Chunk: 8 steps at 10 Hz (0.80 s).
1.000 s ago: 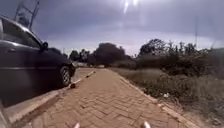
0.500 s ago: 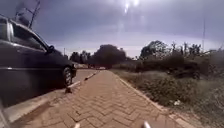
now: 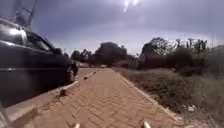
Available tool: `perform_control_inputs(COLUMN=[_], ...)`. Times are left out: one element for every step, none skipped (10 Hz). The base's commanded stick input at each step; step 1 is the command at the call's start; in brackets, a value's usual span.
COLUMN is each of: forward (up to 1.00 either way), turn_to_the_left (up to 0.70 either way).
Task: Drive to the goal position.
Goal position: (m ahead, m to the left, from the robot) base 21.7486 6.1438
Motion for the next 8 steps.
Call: perform_control_inputs(forward=[0.7, 0.7, 0.7, 0.7, 0.7, 0.7, 0.7, 0.7], turn_to_the_left=[0.0, 0.0, 0.0, 0.0, 0.0, 0.0, 0.0, 0.0])
